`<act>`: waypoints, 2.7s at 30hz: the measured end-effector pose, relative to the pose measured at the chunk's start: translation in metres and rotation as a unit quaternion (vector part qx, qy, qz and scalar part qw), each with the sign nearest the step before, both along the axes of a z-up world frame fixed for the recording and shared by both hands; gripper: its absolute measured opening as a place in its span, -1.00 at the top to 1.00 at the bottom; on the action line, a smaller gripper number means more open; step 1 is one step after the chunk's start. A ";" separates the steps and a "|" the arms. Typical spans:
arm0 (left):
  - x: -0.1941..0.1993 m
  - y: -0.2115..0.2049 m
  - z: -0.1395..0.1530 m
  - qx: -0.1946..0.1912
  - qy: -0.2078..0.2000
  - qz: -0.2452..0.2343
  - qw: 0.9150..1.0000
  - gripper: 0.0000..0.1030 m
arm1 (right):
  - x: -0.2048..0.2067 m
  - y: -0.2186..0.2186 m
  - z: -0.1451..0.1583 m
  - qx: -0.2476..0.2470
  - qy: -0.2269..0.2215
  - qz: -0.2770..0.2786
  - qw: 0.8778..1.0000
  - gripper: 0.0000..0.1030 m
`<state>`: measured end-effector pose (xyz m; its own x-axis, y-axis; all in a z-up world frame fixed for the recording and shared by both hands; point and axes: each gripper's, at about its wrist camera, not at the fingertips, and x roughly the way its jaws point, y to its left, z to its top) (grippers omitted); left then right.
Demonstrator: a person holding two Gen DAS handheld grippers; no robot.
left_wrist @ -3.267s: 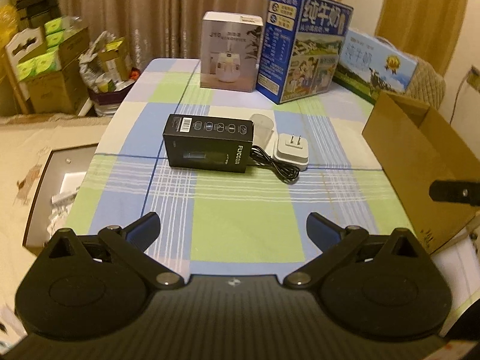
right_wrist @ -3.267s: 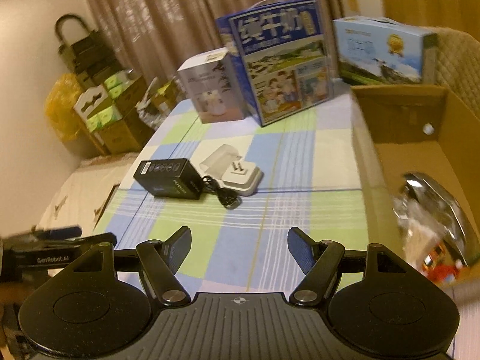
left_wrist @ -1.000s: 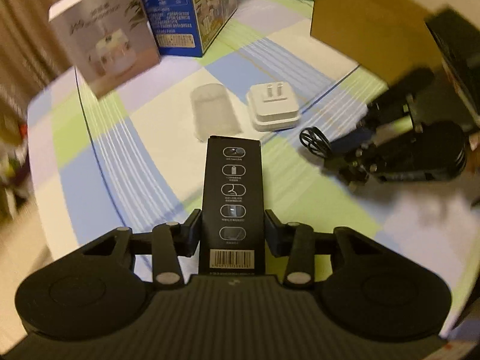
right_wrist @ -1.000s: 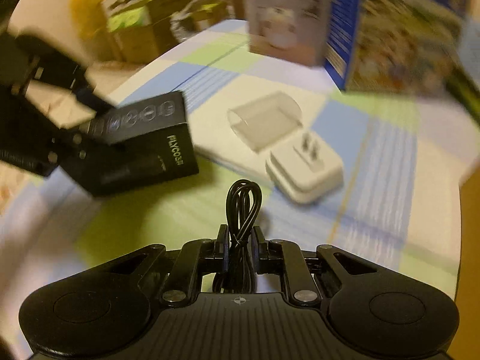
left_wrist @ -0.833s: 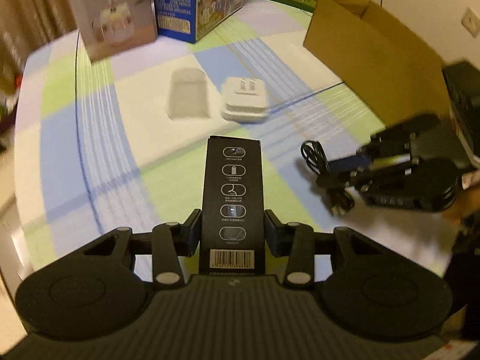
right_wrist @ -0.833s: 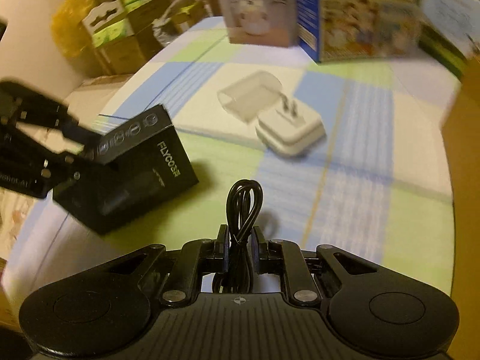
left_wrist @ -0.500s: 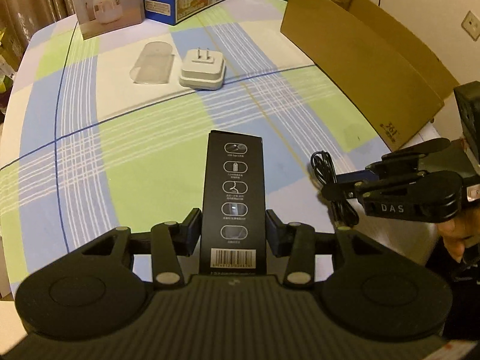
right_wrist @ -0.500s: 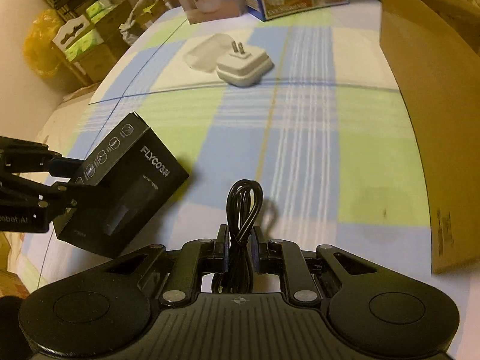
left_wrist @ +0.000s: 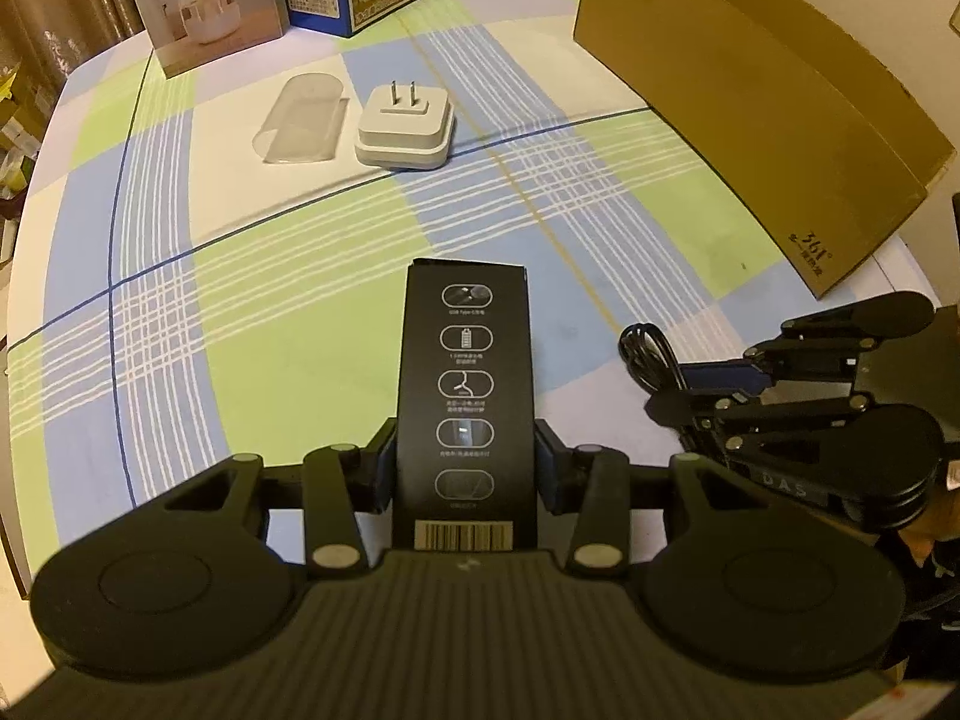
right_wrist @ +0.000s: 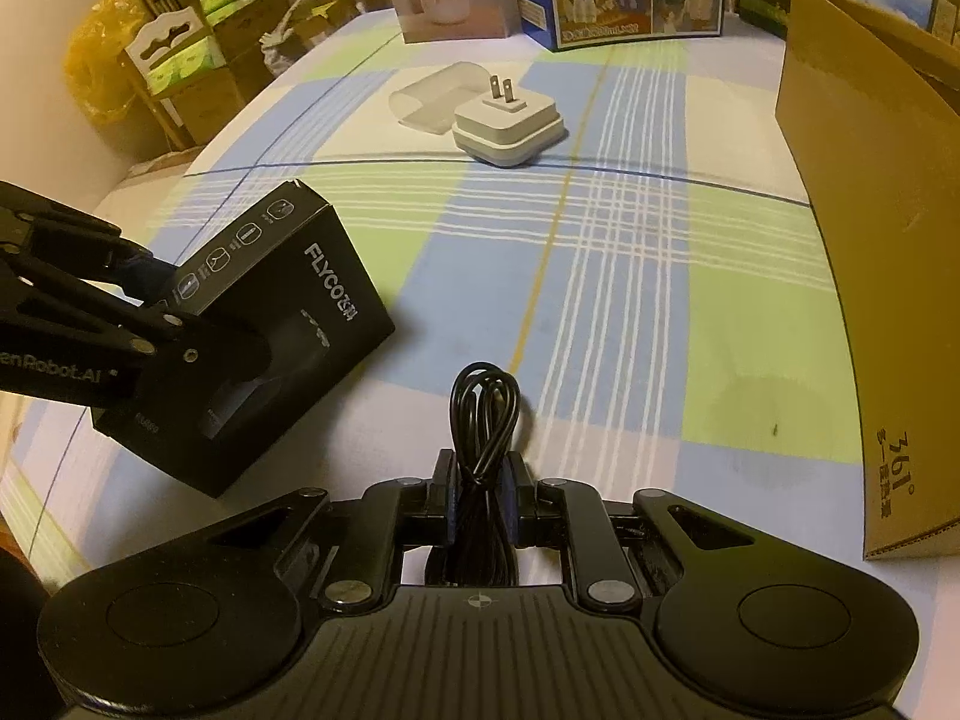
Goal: Organize objects
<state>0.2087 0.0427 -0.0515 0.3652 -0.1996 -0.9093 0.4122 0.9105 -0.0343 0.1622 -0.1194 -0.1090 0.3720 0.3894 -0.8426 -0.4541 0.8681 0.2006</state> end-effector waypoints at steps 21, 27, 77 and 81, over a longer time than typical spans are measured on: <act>-0.075 -0.023 0.069 -0.094 -0.055 0.116 0.987 0.27 | -0.042 -0.062 0.087 0.073 -0.039 -0.064 0.995 0.78; -0.100 -0.034 0.081 -0.110 -0.063 0.128 0.984 0.27 | -0.057 -0.077 0.100 0.073 -0.049 -0.070 0.994 0.78; -0.115 -0.099 0.128 -0.157 -0.101 0.089 0.978 0.27 | -0.072 -0.157 0.144 0.089 -0.101 -0.138 0.981 0.78; -0.113 -0.104 0.129 -0.161 -0.101 0.085 0.978 0.27 | -0.071 -0.164 0.146 0.090 -0.103 -0.144 0.980 0.78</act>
<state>0.0958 -0.0617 0.0778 0.5842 -0.3848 -0.7146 0.2843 0.9217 -0.2639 0.0915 -0.2830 0.0369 0.6442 0.3774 -0.6653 -0.2417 0.9257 0.2910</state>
